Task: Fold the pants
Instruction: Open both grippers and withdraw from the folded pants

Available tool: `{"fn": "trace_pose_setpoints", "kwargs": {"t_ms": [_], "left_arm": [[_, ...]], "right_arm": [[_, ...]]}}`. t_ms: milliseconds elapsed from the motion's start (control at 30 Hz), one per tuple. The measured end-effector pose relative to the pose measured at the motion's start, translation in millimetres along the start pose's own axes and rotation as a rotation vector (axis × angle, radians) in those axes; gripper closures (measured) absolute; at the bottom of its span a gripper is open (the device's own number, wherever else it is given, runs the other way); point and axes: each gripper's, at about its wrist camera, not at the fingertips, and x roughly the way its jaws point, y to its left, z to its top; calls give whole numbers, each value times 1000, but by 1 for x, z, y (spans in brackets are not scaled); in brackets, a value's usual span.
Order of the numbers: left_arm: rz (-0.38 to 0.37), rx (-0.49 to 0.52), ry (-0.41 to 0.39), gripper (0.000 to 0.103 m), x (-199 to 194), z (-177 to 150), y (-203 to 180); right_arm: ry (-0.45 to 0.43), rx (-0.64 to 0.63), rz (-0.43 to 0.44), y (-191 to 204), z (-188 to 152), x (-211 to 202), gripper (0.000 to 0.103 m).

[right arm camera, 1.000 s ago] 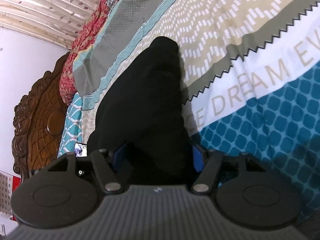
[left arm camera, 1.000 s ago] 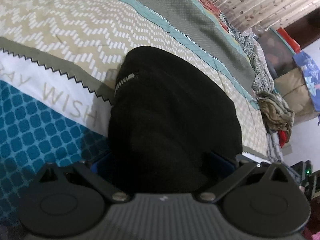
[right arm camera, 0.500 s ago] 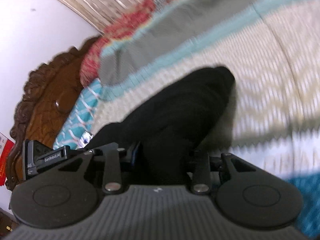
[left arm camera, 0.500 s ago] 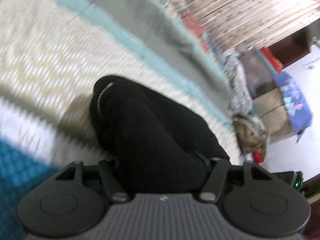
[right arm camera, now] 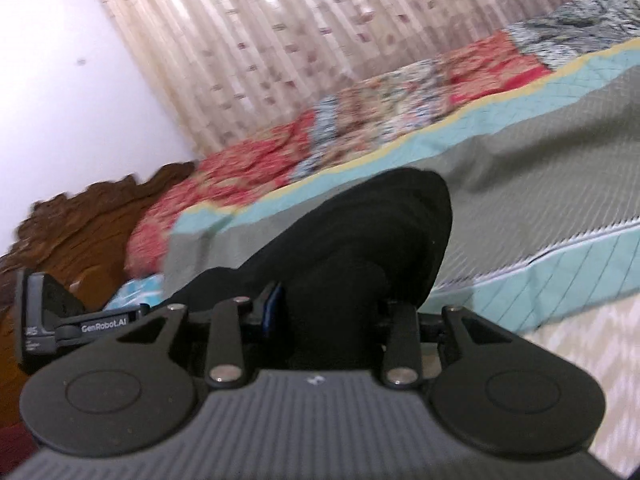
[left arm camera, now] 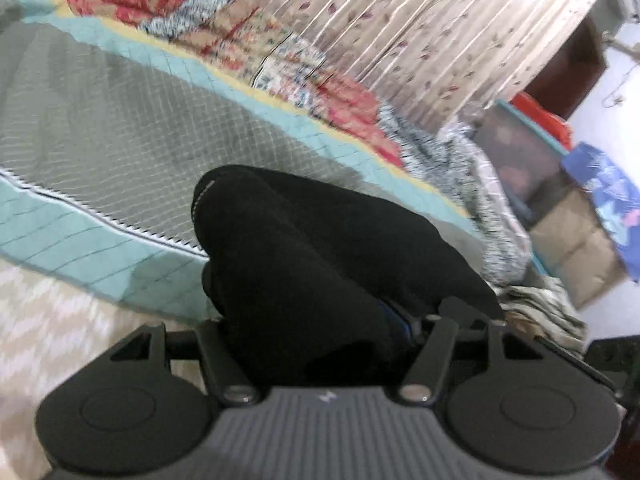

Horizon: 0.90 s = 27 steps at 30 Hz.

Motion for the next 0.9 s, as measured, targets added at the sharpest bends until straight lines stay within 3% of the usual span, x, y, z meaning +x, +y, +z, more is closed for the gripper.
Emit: {"fn": "trace_pose_setpoints", "kwargs": {"t_ms": [67,167,200,233,267,400,500,633,900], "left_arm": [[31,5,34,43,33,-1,7],[162,25,142,32,92,-13,21],[206,22,176,14,105,-17,26],[237,10,189,6,114,-24,31],[236,14,165,5,112,-28,31],[276,23,155,2,104,-32,24],[311,-6,152,3,89,-25,20],[395,37,121,3,58,-35,3],[569,206,115,3,-7,-85,-33]], "right_arm": [[7,17,-60,-25,0,22,64],[84,117,-162,-66,-14,52,63],[128,167,-207,-80,-23,62,57],[161,208,-238,-91,-32,67,50],[150,250,-244,-100,-39,67,43],[128,277,-222,-104,-44,54,35],[105,255,-286,-90,-37,47,25],[81,230,-304,-79,-38,24,24],[105,189,-329,-42,-80,-25,19]]}}
